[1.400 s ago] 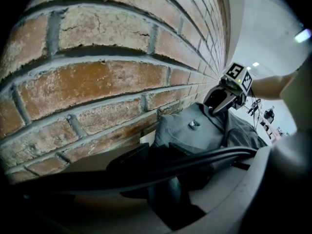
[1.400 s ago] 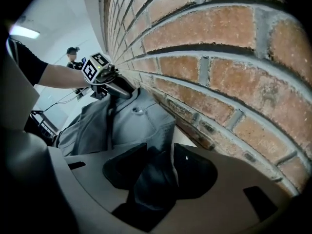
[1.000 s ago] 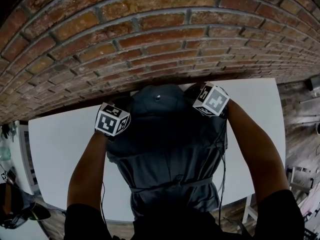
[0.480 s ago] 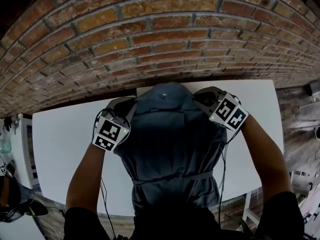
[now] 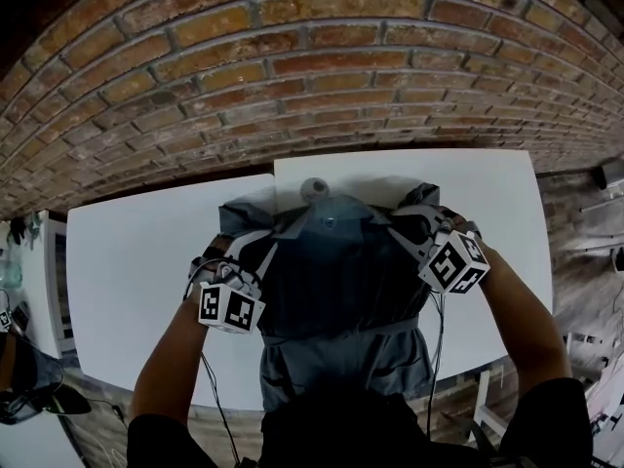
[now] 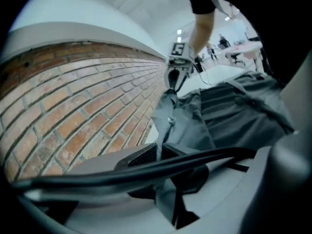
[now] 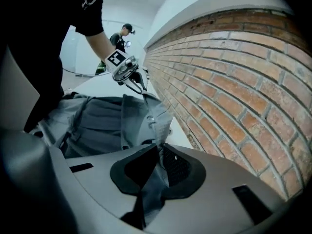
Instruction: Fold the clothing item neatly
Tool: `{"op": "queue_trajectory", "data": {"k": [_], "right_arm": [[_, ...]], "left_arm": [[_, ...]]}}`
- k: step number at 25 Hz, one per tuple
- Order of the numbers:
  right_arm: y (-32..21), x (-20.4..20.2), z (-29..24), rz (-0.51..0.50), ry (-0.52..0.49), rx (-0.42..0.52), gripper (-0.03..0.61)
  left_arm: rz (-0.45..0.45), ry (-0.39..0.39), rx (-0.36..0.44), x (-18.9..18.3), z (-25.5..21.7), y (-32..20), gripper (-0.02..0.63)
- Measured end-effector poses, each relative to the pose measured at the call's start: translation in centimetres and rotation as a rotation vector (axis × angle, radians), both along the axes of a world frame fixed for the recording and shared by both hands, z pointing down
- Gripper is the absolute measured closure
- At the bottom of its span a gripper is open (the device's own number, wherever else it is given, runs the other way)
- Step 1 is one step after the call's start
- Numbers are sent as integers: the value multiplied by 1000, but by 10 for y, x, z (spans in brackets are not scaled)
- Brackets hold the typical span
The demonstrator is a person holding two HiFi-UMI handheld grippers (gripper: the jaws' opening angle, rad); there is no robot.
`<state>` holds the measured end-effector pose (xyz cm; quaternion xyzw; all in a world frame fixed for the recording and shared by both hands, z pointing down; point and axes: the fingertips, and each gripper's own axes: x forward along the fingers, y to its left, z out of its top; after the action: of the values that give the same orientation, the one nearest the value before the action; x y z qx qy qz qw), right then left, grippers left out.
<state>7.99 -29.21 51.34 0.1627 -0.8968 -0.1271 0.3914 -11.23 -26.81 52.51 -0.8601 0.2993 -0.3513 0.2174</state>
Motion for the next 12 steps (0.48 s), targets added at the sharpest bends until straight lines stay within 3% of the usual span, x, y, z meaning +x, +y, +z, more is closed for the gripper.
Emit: {"op": "queue_trajectory", "data": {"k": [3, 5, 9, 12], "right_arm": [[22, 0, 23, -69, 82, -18, 535], [38, 1, 35, -111, 124, -58, 465], [59, 10, 52, -130, 193, -125, 430], [58, 20, 59, -91, 213, -151, 426]], "left_arm": [[99, -167, 82, 2, 32, 21, 577], [140, -217, 87, 3, 47, 31, 577], [108, -210, 18, -5, 63, 33, 509], [16, -130, -67, -17, 59, 21, 464]]}}
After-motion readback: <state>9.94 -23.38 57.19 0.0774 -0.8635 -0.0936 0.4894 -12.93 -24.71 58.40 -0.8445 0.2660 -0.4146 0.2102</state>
